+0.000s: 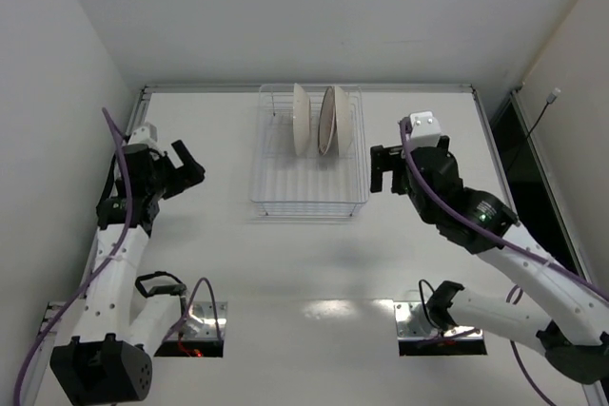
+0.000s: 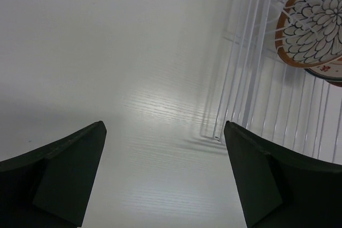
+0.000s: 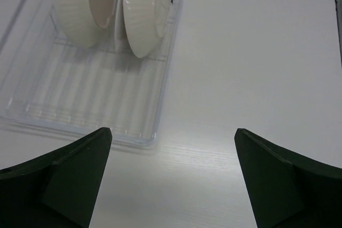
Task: Load the plates into the dish rack
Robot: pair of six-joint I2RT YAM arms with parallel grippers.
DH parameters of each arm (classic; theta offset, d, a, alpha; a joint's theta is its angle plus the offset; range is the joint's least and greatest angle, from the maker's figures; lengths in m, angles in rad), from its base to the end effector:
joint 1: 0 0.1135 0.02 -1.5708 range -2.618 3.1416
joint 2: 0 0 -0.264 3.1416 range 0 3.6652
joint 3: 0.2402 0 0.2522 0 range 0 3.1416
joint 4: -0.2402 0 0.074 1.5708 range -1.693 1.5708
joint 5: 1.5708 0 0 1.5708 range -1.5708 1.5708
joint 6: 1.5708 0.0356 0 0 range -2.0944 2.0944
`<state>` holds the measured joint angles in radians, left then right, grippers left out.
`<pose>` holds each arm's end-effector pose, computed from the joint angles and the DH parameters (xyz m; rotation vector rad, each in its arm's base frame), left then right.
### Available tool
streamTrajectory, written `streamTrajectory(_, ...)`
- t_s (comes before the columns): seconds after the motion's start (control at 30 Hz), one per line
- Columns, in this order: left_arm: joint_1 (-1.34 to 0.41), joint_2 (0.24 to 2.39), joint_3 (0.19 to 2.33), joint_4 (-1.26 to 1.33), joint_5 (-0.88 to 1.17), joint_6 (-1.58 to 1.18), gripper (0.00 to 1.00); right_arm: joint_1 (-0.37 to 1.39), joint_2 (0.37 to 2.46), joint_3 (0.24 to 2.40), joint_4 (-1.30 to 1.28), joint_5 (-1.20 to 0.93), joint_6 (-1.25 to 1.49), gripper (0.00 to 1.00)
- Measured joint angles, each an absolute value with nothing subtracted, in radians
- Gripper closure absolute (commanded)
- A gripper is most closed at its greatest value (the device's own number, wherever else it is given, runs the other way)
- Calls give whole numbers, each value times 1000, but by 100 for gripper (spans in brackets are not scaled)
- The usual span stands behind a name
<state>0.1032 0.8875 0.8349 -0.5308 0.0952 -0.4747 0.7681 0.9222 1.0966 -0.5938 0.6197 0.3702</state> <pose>0.1918 0.0165 0.3050 -0.5644 2.0935 -0.3169 0.1477 0.1139 0.3835 0.0114 1.9115 0.1499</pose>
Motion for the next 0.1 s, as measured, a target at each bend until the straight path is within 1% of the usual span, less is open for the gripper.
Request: streamTrajectory(0.1,103,878,834,-513,113,-471,8,768,922,1057,-637,638,383,1)
